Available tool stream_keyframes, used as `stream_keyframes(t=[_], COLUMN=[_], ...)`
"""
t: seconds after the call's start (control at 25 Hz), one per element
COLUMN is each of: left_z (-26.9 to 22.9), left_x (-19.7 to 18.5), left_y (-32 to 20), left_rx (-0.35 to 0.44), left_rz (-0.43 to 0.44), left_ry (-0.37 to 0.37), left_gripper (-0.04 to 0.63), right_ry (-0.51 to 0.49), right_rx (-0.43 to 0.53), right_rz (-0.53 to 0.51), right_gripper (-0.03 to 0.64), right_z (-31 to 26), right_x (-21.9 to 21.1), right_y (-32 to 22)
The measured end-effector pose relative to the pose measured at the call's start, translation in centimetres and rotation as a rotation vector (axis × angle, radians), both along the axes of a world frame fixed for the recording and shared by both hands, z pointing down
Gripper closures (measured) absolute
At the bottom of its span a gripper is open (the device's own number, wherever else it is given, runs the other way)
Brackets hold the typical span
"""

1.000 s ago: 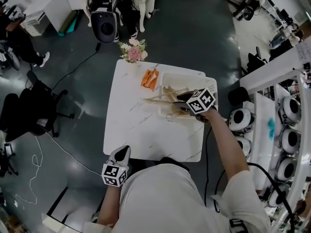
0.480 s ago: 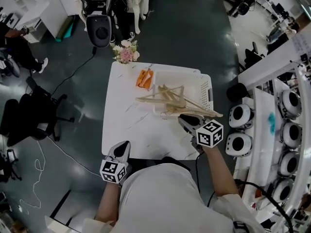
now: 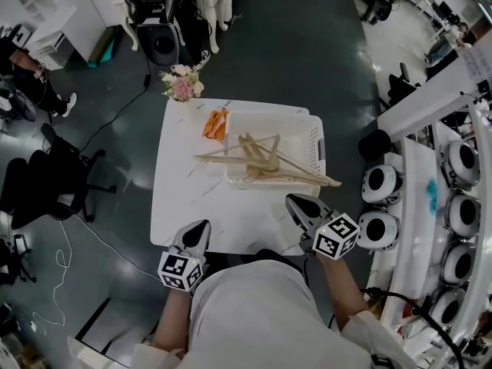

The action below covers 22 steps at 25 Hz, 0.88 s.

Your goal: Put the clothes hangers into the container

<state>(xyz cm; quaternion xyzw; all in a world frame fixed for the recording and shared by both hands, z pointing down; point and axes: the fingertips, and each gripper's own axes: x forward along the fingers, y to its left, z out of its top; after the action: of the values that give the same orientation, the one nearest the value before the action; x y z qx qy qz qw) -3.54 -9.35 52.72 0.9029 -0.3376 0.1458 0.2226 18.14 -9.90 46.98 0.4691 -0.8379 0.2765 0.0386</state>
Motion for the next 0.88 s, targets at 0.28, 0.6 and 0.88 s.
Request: stream_keyframes(t=[0.28, 0.6, 0.88], left_z=[-1.2, -2.2, -3.6], left_x=[2.0, 1.1, -1.8], left_y=[1.7, 6.8, 11.0], left_rx=[0.024, 0.036, 0.052], left_rz=[-0.037, -0.029, -0.037], left_ry=[0.024, 0.03, 0.043], left_gripper=[0.592, 0.592, 0.592], right_ry=[0.029, 0.005, 0.0], right_rx=[-0.021, 0.022, 0.018], right_rz=[-0.012, 0.025, 0.035], right_gripper=[0.614, 0.614, 0.614], right_z=[2.3, 1.2, 0.7], right_x=[0.2, -1.5, -3.9], right_y=[2.4, 6.2, 10.6])
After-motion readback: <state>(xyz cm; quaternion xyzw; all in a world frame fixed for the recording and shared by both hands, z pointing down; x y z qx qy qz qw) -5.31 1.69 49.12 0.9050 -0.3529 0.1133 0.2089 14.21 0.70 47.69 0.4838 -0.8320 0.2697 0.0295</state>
